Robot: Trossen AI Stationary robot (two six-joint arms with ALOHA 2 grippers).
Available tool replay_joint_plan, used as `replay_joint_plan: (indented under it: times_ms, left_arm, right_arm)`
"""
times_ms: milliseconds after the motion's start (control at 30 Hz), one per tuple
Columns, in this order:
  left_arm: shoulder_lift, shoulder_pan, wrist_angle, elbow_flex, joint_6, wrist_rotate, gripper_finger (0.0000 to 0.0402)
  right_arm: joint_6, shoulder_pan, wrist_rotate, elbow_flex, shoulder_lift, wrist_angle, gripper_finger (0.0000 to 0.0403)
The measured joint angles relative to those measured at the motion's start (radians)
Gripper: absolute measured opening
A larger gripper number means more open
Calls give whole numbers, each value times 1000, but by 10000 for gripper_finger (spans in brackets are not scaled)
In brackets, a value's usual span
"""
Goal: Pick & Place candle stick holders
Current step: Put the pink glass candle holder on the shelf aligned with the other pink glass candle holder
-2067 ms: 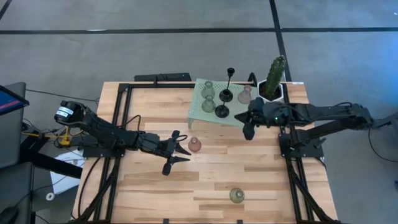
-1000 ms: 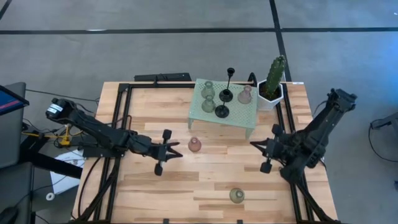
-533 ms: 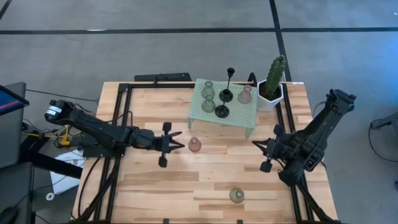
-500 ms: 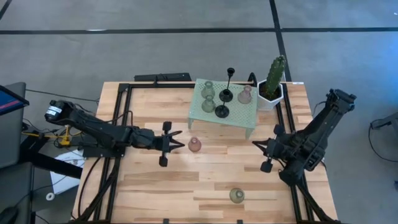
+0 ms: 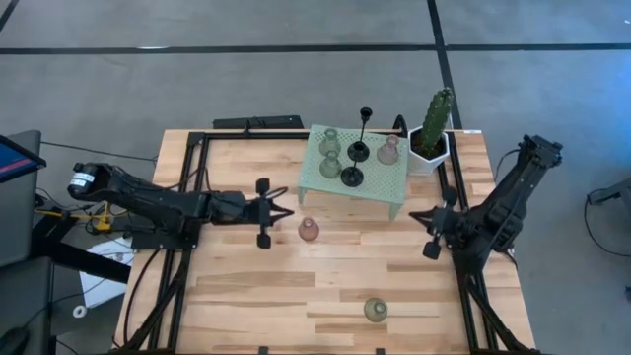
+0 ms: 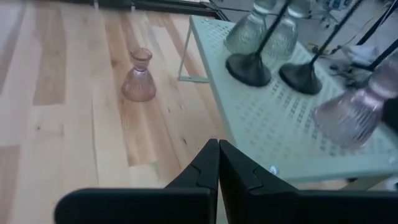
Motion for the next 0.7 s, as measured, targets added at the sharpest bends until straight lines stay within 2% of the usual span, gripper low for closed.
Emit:
replay_joint_plan:
  times_ms: [200, 367, 567, 700]
  left_arm:
    - [0, 40, -1, 0, -39, 0, 5]
    - [0, 101, 19, 0, -160, -10, 8]
    - [0, 165, 30, 0, -318, -17, 6]
    - [0, 188, 31, 0, -302, -16, 9]
  right_arm:
    - [31, 8, 1, -130, -185, 89, 0]
    - [73, 7, 47, -201, -307, 219, 0]
    - [24, -3, 150, -211, -439, 221, 0]
    - [-51, -27, 148, -211, -522, 220, 0]
